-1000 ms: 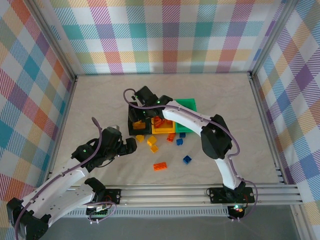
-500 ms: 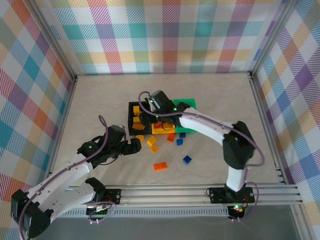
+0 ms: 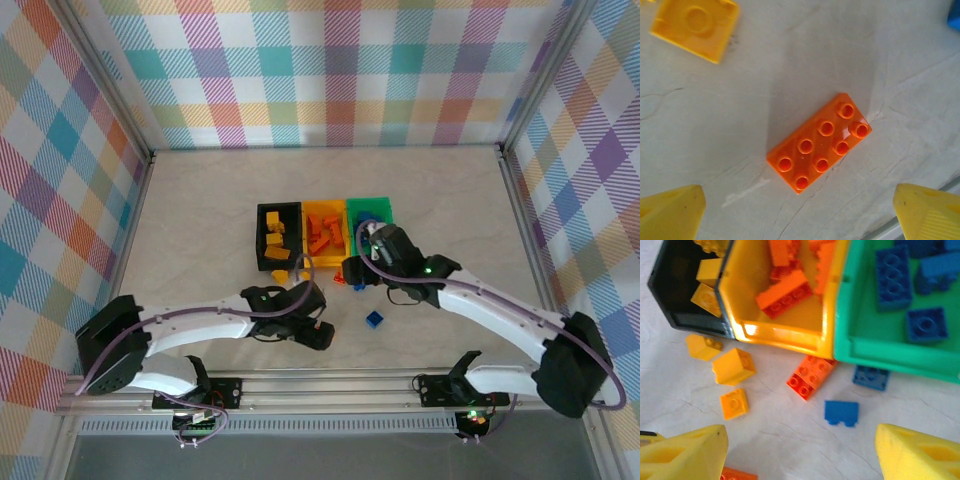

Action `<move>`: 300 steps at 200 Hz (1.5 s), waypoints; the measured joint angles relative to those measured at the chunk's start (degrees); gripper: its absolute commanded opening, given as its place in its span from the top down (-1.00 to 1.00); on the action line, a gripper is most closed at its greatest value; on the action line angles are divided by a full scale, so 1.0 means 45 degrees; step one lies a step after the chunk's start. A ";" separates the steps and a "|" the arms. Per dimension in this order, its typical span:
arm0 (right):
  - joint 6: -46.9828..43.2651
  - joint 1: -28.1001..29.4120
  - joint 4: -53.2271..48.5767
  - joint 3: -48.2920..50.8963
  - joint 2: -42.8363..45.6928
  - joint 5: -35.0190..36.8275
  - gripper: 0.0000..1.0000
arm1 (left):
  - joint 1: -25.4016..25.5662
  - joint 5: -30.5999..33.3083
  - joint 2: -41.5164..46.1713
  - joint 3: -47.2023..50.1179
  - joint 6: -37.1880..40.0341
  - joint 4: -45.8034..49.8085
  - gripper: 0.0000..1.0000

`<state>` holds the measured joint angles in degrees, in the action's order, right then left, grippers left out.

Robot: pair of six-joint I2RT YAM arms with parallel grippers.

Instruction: Sort the legos into containers by color

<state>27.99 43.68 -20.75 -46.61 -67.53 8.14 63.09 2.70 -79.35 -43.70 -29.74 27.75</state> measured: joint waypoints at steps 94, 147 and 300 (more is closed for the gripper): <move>0.0408 -0.0291 -0.0160 0.0860 0.1530 0.0097 -0.56 | 0.0874 0.1117 -0.2603 -0.0627 0.2161 -0.1632 -0.52; 0.0403 -0.0627 -0.0189 0.0976 0.2030 0.0155 -0.56 | 0.1870 0.2157 -0.2759 -0.0631 0.2317 -0.1617 -0.04; 0.0423 -0.0923 -0.0204 0.1263 0.2361 0.0180 -0.57 | 0.0583 0.2744 -0.0486 -0.0695 0.1987 -0.1005 0.36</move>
<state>29.89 39.53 -21.67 -40.93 -56.90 8.95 65.71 15.05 -81.54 -46.83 -20.80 23.22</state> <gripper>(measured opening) 0.784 0.309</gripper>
